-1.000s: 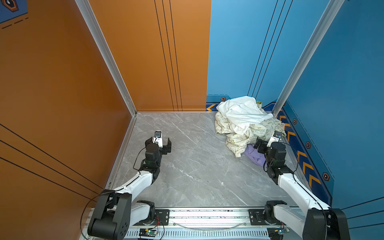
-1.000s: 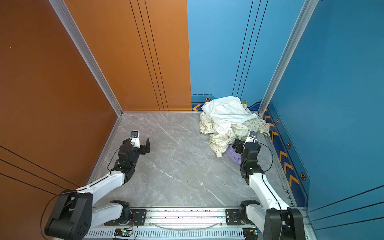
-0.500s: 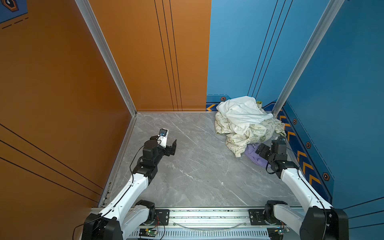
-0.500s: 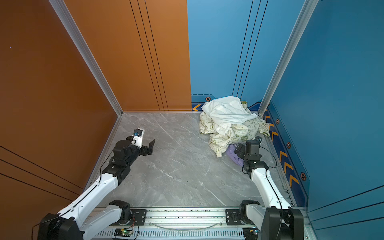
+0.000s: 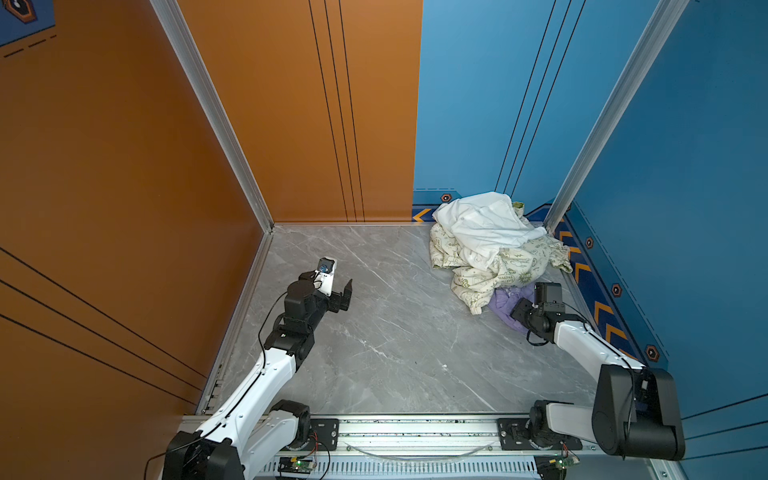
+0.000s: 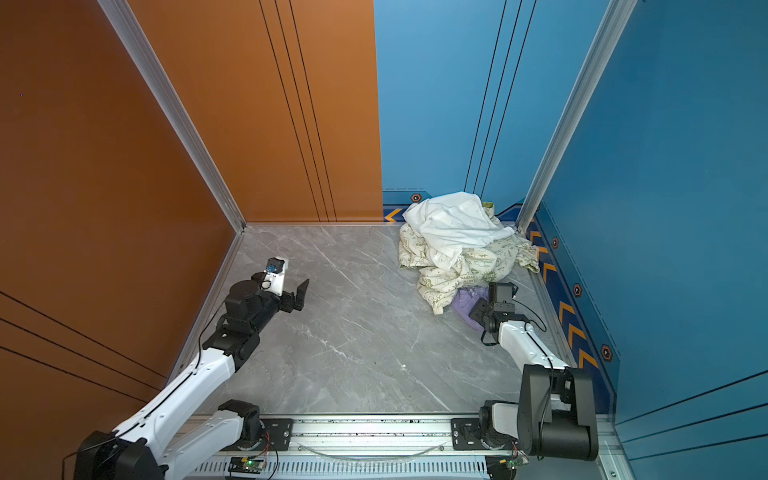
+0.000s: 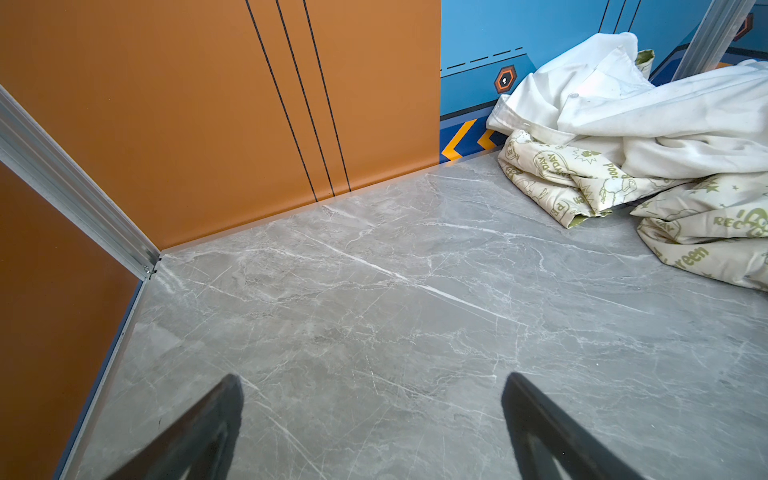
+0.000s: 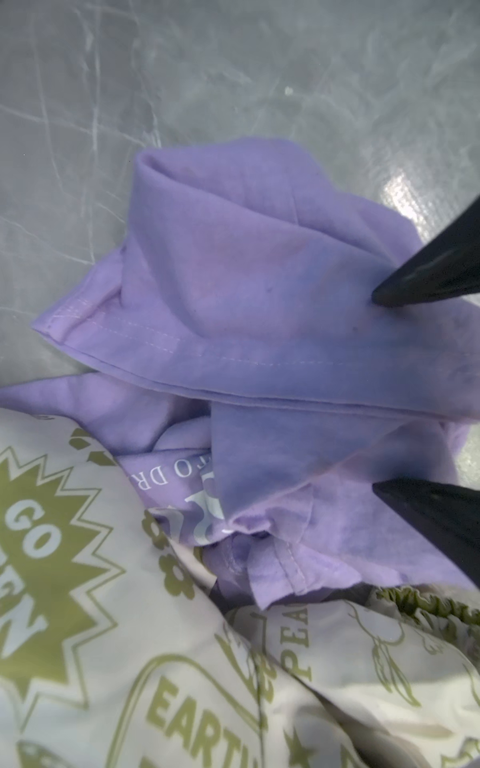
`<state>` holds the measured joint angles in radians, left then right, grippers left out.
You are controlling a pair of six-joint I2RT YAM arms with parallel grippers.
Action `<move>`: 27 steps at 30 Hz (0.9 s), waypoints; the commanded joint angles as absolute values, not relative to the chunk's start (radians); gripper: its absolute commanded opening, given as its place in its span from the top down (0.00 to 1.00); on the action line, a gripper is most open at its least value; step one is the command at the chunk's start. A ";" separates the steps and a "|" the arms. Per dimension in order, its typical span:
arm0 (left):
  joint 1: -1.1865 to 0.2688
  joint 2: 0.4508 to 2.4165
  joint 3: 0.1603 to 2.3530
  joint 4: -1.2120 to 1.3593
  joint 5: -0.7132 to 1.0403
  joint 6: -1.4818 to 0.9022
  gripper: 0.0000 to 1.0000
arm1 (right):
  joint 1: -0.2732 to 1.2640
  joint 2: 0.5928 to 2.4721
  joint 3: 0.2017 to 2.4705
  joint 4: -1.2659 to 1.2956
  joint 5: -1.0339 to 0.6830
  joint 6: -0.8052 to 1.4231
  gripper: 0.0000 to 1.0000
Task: Pick out a specific cloth from the pile
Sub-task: 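Reach the right gripper down to the purple T-shirt under the pile and grasp it, then lift the purple T-shirt upward out of the pile with the right gripper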
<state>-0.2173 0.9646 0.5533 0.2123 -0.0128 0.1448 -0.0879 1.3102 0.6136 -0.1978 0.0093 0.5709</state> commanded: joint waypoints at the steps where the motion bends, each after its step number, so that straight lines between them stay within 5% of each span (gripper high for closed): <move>1: -0.227 0.950 0.536 0.212 -0.046 0.167 0.02 | -0.099 1.349 0.643 -0.171 -0.026 0.607 0.42; 16: -0.232 0.947 0.525 0.225 -0.075 0.187 0.02 | -0.138 1.310 0.634 -0.144 -0.064 0.636 0.92; 27: -0.234 0.942 0.521 0.233 -0.083 0.192 0.02 | -0.141 1.127 0.656 -0.143 -0.018 0.664 1.00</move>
